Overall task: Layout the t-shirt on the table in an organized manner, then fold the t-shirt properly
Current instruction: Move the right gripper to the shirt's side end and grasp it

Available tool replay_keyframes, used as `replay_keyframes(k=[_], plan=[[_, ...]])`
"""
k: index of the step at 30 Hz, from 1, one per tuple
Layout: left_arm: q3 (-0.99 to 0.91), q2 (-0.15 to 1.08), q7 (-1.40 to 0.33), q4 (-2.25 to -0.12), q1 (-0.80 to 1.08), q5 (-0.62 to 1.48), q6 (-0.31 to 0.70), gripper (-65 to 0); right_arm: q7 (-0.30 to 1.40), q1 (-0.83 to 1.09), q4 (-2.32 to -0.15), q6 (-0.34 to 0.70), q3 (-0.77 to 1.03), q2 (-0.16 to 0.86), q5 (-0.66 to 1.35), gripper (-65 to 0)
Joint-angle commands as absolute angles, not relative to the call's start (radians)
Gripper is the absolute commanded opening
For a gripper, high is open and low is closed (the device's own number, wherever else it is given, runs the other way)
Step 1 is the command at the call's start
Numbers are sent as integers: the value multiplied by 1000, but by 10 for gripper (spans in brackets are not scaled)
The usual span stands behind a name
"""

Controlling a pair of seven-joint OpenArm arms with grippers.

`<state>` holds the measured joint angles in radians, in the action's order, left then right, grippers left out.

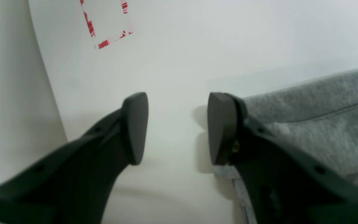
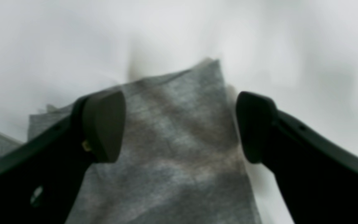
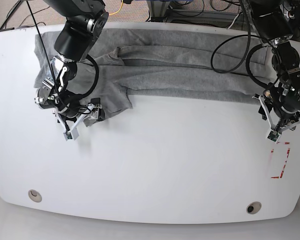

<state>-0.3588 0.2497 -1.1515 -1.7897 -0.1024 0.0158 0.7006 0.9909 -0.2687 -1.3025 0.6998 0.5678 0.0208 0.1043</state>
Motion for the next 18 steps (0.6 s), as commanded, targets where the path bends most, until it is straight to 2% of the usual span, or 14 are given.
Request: replay_keyframes(k=[1,3,5,7,8,11,13,18], plan=[[-361,262,-1135,-1808,-122,15,698,-363,995,-285,-1307,698,567,5,102,-117],[-361,262,-1135,-1808,-122,15,698,-363,997,-283,-1308,698,567,-4,102,-155],[-361,262,-1135,-1808,-122,15,698,-363,997,-283,-1308,698,567,-7,102,-231],[-361,262,-1135,-1808,-122,15,698,-363,997,-283,-1308,698,567,-7,102,-333],[-361,262,-1133,-1808,-122,15,698,-363,1000,-283,-1308,698,567,-7,102,-441],[-361,262,-1115,-1808,-122,15,698,-363,1018,-285,-1308,698,567,-7,102,-606],[-361,262,-1099,-1805,-122,15,698,-363,1047,-288,-1313,698,565,-7,102,-642],[-361,262,-1087,-1804,-122,13,698,-363,1141,-285,-1397,698,559,-7,104,-642]])
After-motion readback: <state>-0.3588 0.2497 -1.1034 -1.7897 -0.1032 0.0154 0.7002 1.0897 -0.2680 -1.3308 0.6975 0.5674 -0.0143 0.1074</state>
